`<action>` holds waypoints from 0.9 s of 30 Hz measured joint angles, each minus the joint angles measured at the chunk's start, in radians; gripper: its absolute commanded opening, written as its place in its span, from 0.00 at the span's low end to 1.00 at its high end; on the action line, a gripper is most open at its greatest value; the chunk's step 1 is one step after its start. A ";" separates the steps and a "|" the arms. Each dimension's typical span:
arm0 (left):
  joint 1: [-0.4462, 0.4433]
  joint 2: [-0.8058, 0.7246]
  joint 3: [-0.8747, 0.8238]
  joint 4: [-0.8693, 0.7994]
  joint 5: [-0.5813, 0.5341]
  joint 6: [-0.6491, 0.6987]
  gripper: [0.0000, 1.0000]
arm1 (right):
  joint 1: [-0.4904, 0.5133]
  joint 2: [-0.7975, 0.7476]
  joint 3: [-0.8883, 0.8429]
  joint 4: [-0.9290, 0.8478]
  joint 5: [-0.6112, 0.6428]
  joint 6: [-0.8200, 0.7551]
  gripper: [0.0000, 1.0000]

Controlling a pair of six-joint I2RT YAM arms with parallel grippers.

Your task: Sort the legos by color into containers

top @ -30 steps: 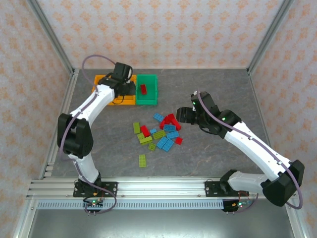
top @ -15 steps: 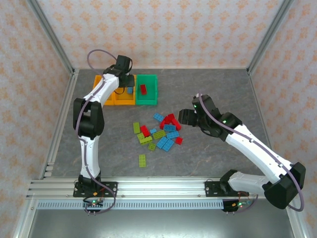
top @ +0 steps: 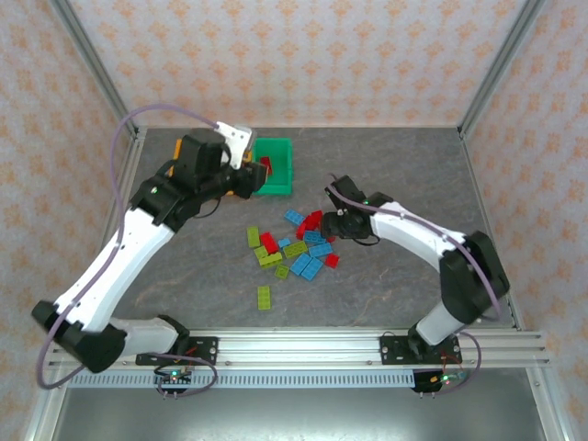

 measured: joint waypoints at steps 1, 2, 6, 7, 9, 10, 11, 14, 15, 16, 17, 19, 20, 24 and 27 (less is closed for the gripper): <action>-0.011 -0.029 -0.013 -0.024 0.001 0.019 0.50 | -0.006 0.029 0.010 0.003 -0.010 -0.010 0.67; -0.017 -0.056 -0.029 -0.050 0.002 0.035 0.52 | -0.013 0.058 0.023 0.005 -0.020 -0.019 0.66; -0.021 -0.143 -0.118 -0.127 0.004 0.085 0.67 | -0.031 0.136 0.072 0.027 -0.066 -0.041 0.65; -0.021 -0.159 -0.138 -0.141 0.003 0.097 0.72 | -0.034 0.147 0.079 0.034 -0.077 -0.043 0.64; -0.021 -0.200 -0.191 -0.156 -0.009 0.114 0.78 | -0.039 0.170 0.092 0.052 -0.101 -0.048 0.63; -0.021 -0.216 -0.210 -0.159 -0.016 0.122 0.79 | -0.040 0.178 0.097 0.058 -0.108 -0.050 0.61; -0.021 -0.233 -0.232 -0.160 -0.026 0.128 0.80 | -0.041 0.187 0.103 0.063 -0.115 -0.052 0.58; -0.021 -0.261 -0.264 -0.158 -0.050 0.138 0.83 | -0.041 0.226 0.126 0.077 -0.130 -0.053 0.51; -0.021 -0.263 -0.269 -0.156 -0.055 0.143 0.84 | -0.041 0.240 0.131 0.081 -0.132 -0.052 0.49; -0.021 -0.263 -0.271 -0.154 -0.061 0.145 0.84 | -0.041 0.249 0.132 0.084 -0.132 -0.050 0.47; -0.021 -0.262 -0.274 -0.151 -0.068 0.149 0.85 | -0.041 0.256 0.132 0.084 -0.132 -0.047 0.44; -0.021 -0.262 -0.282 -0.147 -0.077 0.153 0.85 | -0.041 0.263 0.132 0.084 -0.127 -0.042 0.38; -0.021 -0.262 -0.288 -0.145 -0.081 0.153 0.86 | -0.043 0.263 0.132 0.084 -0.123 -0.042 0.35; -0.021 -0.262 -0.317 -0.131 -0.111 0.153 0.86 | -0.047 0.262 0.132 0.085 -0.102 -0.033 0.27; -0.021 -0.262 -0.328 -0.127 -0.137 0.153 0.86 | -0.047 0.251 0.132 0.080 -0.082 -0.027 0.23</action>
